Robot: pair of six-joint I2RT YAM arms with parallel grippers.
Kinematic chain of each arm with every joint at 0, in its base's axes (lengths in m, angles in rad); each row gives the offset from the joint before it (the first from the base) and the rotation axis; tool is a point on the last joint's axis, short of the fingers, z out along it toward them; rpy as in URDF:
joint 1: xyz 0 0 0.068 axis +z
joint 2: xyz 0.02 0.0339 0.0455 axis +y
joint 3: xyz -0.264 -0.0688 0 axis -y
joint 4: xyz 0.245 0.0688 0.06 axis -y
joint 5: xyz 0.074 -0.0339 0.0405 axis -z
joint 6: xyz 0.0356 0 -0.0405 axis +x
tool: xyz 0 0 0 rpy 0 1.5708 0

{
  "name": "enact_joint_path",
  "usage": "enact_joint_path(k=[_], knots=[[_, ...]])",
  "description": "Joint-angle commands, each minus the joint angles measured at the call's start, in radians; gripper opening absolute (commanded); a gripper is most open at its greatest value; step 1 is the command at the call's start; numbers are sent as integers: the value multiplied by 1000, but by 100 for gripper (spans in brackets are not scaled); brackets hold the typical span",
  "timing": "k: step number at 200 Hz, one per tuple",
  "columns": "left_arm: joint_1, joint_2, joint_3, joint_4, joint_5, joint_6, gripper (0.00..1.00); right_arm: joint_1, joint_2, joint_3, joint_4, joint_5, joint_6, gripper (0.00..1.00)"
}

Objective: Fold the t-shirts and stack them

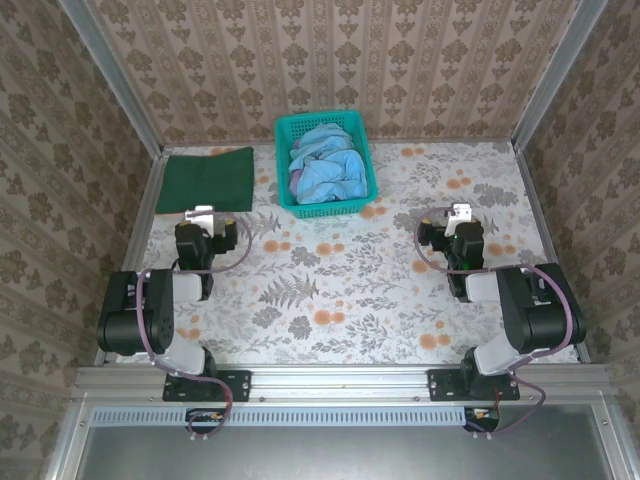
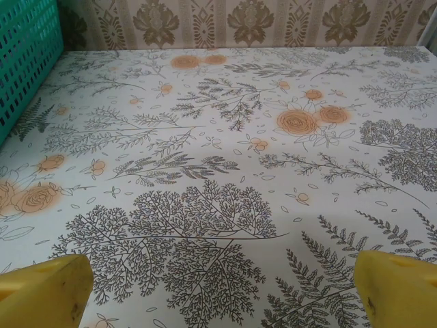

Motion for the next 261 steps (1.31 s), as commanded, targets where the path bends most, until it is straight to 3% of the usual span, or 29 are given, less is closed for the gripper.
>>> enact_joint_path(k=[1,218,232,261], knots=[[-3,6,-3,4,2,10,100,-4,-7,6,-6,-7,1,99],[-3,3,-9,13,9,15,100,6,-11,2,7,31,0,100],[-7,-47,-7,-31,11,22,100,34,-82,17,-71,147,7,100],[-54,-268,54,-305,-52,45,100,50,-337,7,-240,138,27,99]])
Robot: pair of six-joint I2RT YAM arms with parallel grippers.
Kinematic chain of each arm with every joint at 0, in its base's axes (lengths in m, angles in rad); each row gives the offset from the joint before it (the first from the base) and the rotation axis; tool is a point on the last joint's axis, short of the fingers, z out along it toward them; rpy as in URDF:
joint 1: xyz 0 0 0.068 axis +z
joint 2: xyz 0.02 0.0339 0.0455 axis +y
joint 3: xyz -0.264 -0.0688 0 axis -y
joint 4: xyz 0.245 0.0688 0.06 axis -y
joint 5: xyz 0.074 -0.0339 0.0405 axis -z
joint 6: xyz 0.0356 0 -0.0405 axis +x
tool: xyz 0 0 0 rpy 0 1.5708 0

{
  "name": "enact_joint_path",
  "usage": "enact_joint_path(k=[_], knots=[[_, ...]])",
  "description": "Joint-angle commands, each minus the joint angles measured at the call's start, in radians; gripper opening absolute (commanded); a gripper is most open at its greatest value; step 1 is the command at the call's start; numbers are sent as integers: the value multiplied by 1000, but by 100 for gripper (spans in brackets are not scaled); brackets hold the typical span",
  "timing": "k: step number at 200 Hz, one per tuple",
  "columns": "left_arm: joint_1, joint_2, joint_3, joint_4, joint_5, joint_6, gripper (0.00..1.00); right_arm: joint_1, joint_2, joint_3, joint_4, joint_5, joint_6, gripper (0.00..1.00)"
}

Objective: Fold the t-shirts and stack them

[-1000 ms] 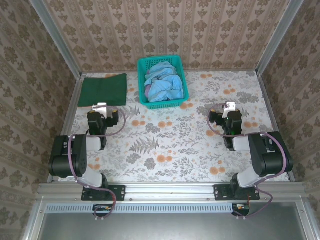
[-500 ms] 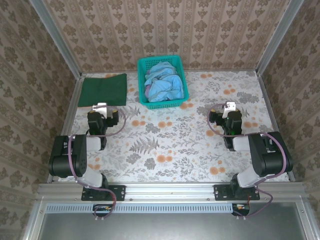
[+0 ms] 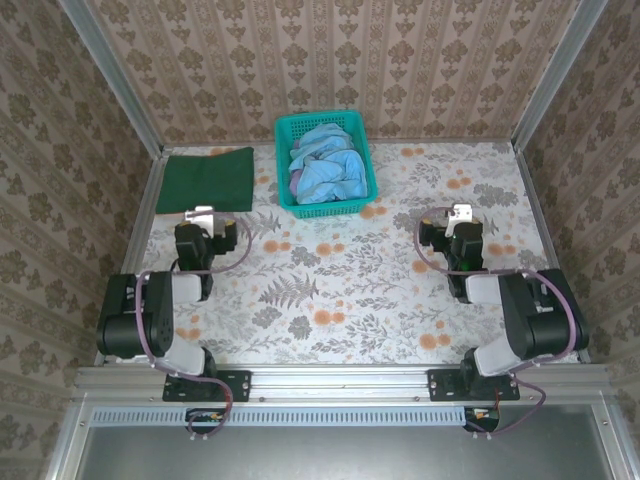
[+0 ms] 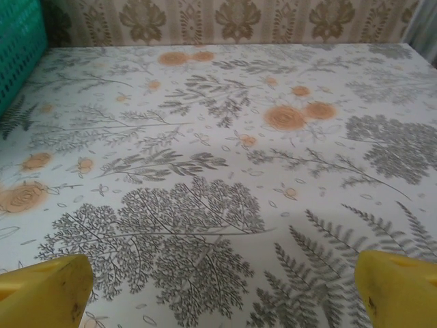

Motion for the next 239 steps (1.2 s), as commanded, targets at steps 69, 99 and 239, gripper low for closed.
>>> enact_joint_path(k=[69,99,239], knots=[[-133,-341,194,-398,-6,-393,100,-2,-495,17,-385,-78,505,100],[-135,-334,149,-315,99,-502,100,-9,-497,-26,-340,-134,584,100],[-506,643,1418,-1375,169,-345,81,122,21,486,-995,-309,471,70]])
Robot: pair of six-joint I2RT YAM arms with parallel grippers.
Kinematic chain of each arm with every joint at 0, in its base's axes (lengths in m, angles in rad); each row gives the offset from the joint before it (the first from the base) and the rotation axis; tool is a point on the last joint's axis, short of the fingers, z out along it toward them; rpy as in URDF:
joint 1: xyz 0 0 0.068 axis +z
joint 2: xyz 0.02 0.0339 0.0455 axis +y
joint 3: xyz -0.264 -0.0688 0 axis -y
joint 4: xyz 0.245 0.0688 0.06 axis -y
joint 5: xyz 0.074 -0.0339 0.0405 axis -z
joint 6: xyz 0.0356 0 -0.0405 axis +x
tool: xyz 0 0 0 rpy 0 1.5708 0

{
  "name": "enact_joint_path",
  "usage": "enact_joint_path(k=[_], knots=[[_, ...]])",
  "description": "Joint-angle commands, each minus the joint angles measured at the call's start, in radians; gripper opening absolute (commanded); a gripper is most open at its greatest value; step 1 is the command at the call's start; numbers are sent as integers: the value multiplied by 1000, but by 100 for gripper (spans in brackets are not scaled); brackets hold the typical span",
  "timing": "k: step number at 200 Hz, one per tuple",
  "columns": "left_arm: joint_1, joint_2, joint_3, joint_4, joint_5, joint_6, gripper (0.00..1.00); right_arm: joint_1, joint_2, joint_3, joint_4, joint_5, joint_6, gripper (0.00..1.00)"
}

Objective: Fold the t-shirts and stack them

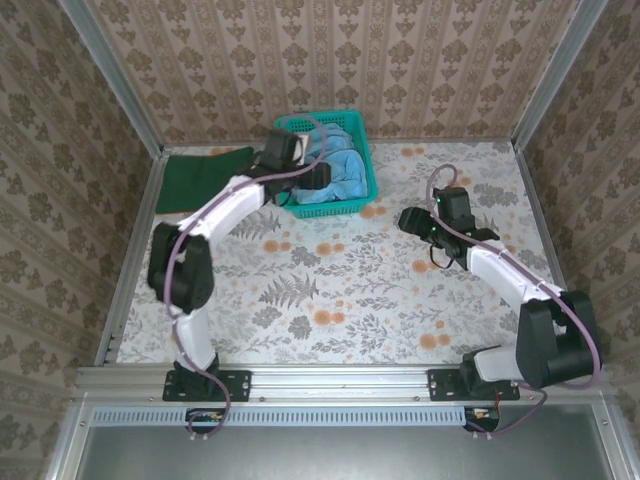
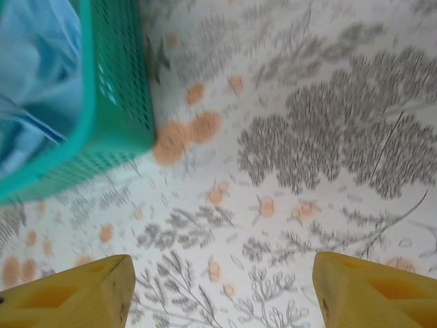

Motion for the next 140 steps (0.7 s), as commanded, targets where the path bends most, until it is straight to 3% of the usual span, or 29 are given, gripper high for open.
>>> enact_joint_path(k=[1,45,53,66,93,140], knots=[[-23,127,172,-288,3,37,81,17,49,56,-106,-22,-42,70],[-69,308,430,-419,23,85,72,36,68,64,-89,-34,-51,71],[-74,330,463,-438,22,89,64,39,70,64,-85,-37,-51,71],[-79,362,512,-468,15,92,41,42,79,64,-80,-36,-51,71],[-91,358,551,-469,-11,84,11,47,87,62,-70,-34,-45,71],[-154,221,550,-417,-120,181,4,48,68,56,-76,-12,-48,72]])
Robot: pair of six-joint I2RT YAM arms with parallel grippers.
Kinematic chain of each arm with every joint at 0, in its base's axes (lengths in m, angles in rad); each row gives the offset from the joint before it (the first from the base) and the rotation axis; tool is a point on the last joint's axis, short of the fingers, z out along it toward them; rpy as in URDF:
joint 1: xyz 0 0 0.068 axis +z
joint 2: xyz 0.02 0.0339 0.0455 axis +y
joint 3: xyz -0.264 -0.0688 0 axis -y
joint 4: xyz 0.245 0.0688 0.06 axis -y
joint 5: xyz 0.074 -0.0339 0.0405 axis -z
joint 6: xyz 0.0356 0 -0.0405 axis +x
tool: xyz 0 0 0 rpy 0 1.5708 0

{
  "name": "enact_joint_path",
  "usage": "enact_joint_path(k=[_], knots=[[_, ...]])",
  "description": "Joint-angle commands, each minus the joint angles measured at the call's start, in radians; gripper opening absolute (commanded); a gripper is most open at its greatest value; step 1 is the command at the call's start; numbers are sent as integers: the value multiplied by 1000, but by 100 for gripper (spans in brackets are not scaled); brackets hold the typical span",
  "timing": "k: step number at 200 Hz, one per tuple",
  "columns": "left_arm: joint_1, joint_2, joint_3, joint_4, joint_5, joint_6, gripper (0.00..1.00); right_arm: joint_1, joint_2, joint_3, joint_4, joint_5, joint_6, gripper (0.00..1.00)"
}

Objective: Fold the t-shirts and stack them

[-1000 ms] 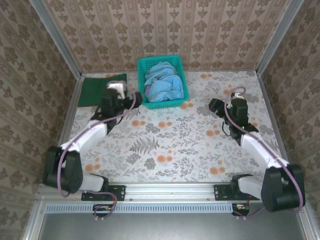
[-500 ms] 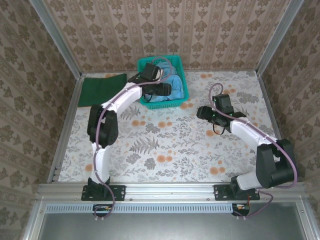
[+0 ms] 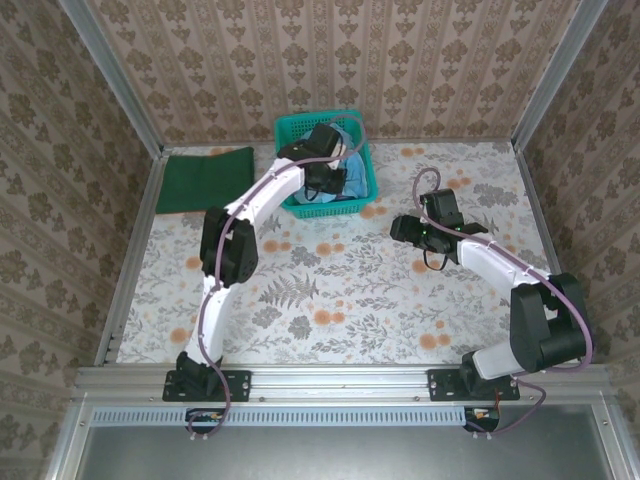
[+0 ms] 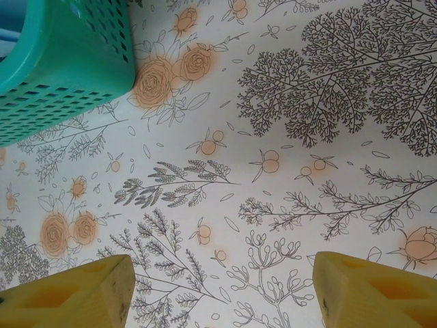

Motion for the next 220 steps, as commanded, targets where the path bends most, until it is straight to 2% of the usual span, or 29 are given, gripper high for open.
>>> enact_joint_path(k=[1,45,105,126,148,184,208,220], knots=[[-43,-131,24,9,-75,77,4,8,-8,20,-11,6,-10,72],[-66,-262,1,51,-192,143,0,8,-3,24,-11,3,-7,73],[-67,-603,-23,276,-323,212,0,40,35,111,3,5,52,73],[-66,-718,-29,337,-368,235,0,83,108,207,-16,28,71,73],[-59,-823,-36,364,-429,259,0,133,207,337,-72,116,74,74],[-5,-1020,-175,450,-532,251,0,159,405,569,-199,200,62,73],[51,-1075,-195,371,-549,210,0,170,494,668,-246,271,46,69],[39,-1095,-227,387,-585,227,0,170,528,703,-273,297,39,66]])
